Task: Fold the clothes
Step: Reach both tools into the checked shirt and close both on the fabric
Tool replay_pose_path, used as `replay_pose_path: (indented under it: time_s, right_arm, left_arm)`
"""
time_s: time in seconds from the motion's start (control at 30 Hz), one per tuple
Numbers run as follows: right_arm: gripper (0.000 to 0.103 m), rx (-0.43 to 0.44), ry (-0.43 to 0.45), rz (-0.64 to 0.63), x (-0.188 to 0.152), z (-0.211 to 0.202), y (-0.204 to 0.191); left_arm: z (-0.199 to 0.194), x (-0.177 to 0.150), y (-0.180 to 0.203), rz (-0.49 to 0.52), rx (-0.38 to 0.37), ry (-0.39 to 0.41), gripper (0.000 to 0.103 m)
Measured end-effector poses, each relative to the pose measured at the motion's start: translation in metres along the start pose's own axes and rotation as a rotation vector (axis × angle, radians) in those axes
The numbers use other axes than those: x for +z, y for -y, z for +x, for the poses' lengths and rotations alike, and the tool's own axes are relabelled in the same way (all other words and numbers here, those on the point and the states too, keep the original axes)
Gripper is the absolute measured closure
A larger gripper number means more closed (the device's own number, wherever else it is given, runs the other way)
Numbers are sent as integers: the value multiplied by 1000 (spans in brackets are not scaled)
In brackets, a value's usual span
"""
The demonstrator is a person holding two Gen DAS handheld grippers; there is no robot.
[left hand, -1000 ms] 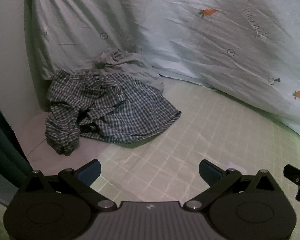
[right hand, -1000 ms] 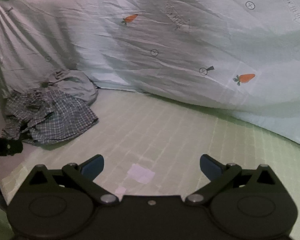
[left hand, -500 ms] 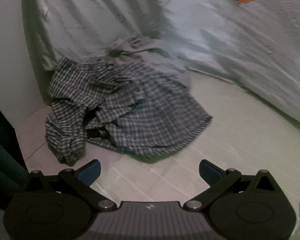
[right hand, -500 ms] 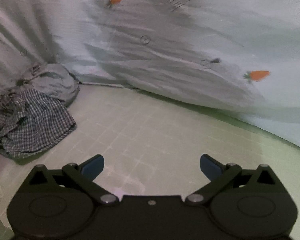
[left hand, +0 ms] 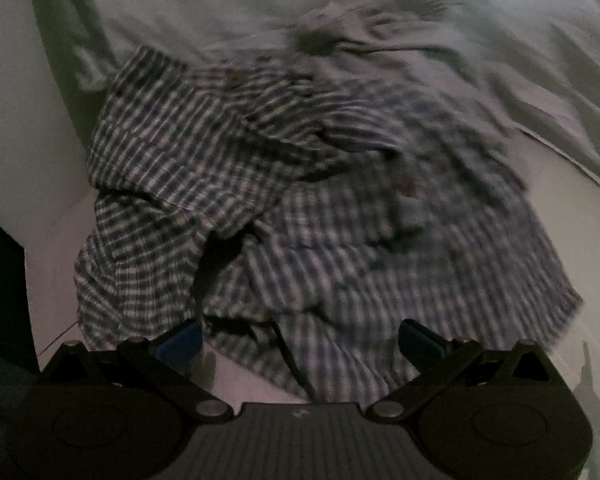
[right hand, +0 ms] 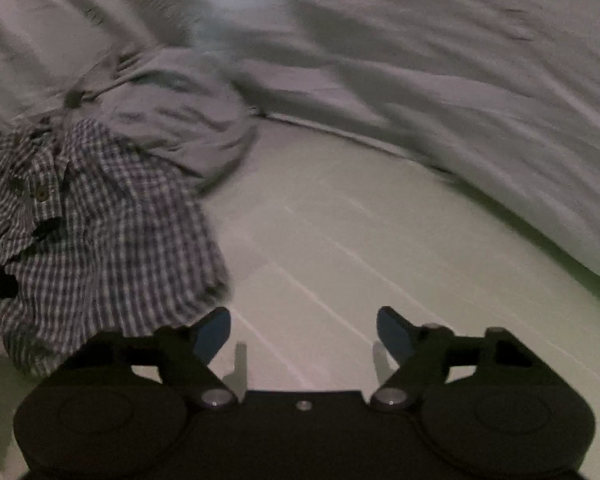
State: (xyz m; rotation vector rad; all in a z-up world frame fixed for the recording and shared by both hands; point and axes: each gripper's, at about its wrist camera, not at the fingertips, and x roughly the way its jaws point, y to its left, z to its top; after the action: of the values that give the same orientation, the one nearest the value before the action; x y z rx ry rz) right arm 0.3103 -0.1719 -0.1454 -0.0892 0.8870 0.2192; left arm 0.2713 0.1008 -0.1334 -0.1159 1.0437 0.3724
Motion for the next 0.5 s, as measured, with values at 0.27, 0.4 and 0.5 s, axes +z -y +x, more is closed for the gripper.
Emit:
replay_pose_path:
  time_s: [0.27,0.4,0.5]
  right_arm:
    - [55,174,-22,-92,27,45,-30]
    - [87,196,-26,-154,27,46,-41]
    - [92,196,-31,-191,25,42,-46]
  left_arm:
    - [18,9,-6,-68,23,-17,8]
    - [18,4,-4,-89,30,-44,9]
    - [20,-2,-5,-127,47,-85,8]
